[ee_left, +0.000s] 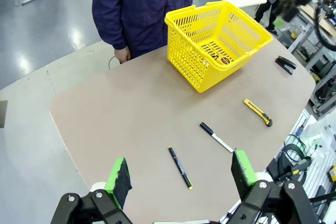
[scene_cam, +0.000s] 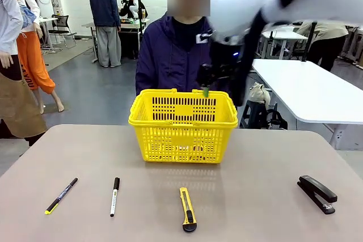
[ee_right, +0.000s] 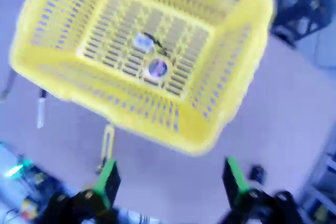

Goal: Place the items the person wants into the basket.
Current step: Pick up the item the person points to and place it in the Market Basket.

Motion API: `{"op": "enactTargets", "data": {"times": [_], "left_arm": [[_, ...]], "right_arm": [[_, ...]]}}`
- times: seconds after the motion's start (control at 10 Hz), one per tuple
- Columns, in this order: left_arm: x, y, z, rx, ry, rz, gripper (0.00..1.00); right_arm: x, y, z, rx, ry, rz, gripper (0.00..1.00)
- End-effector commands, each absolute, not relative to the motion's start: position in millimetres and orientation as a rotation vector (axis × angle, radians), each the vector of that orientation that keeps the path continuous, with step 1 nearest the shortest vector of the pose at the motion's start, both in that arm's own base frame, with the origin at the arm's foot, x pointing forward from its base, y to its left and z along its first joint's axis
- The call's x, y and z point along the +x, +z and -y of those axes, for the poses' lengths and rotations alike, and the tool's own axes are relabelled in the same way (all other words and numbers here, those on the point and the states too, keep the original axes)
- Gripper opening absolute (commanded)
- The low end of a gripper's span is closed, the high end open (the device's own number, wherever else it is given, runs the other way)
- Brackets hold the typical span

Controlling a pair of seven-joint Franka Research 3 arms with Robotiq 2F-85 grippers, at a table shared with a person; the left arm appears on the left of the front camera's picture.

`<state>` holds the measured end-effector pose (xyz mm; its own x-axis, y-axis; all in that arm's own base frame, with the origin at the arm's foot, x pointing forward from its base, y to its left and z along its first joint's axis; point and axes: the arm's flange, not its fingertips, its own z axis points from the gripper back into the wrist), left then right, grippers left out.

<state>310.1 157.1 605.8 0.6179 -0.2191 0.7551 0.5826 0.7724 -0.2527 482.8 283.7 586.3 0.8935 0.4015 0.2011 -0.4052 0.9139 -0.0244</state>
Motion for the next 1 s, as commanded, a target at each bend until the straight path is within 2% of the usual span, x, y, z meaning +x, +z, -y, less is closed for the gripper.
{"op": "enactTargets", "data": {"times": [0.0, 0.2, 0.5, 0.9], "left_arm": [[309, 606, -159, -0.524, -0.501, 0.789, 1.00], [309, 606, -159, -0.524, -0.501, 0.789, 1.00], [309, 606, -159, -0.524, -0.501, 0.789, 1.00], [309, 606, -159, -0.524, -0.501, 0.789, 1.00]], "right_arm": [[401, 579, -211, -0.003, 0.378, 0.238, 1.00], [357, 559, -152, 0.009, 0.356, 0.273, 1.00], [333, 524, -83, 0.097, 0.338, 0.298, 1.00], [328, 522, -78, 0.057, 0.318, 0.274, 1.00]]}}
